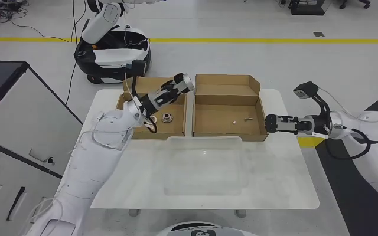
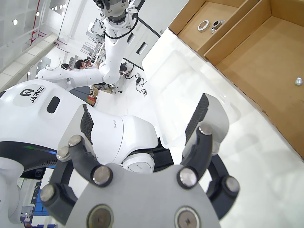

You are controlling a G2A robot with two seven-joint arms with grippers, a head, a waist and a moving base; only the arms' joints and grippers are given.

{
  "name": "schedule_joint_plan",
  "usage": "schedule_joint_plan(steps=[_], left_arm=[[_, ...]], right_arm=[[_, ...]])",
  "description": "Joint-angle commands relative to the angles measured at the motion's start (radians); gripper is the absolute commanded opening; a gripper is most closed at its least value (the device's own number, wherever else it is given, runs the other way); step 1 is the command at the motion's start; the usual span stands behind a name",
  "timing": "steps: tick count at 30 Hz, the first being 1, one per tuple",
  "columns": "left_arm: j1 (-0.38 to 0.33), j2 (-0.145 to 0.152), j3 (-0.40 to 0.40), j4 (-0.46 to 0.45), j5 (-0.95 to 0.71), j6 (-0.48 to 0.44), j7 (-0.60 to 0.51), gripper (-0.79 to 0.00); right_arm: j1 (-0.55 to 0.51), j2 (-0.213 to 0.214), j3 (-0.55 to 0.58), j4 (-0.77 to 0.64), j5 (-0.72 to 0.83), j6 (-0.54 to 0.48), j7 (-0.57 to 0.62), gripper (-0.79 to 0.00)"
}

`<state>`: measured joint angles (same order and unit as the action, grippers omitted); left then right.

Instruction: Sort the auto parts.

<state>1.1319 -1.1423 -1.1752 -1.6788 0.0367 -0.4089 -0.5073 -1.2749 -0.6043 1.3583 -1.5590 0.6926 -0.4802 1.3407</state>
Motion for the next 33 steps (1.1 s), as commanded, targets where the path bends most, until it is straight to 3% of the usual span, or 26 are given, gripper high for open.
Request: schedule_joint_plan(steps=[1,4,14,23,33], left_arm=[[-0.024,0.001,-0.001,0.018,0.066,0.135,-0.013,-0.785],[-0.061,0.002,0.005,0.035,0.145,0.268,-0.047,-0.785],[-0.140,0.007,0.005,0.100,0.282,0.511,-0.175,-0.785],[-0.158,0.014,-0.009,0.112,0.323,0.639,-0.300,-0.785],[-0.157,0.016,-0.011,0.120,0.348,0.667,-0.300,-0.785]], right_arm=[[0.000,0.000,0.000,0.000,0.000,0.000,0.000,0.000],[0.000,0.000,0.000,0.000,0.000,0.000,0.000,0.000],[0.000,0.000,0.000,0.000,0.000,0.000,0.000,0.000],[0.000,0.000,0.000,0.000,0.000,0.000,0.000,0.000],[0.000,0.000,0.000,0.000,0.000,0.000,0.000,0.000]])
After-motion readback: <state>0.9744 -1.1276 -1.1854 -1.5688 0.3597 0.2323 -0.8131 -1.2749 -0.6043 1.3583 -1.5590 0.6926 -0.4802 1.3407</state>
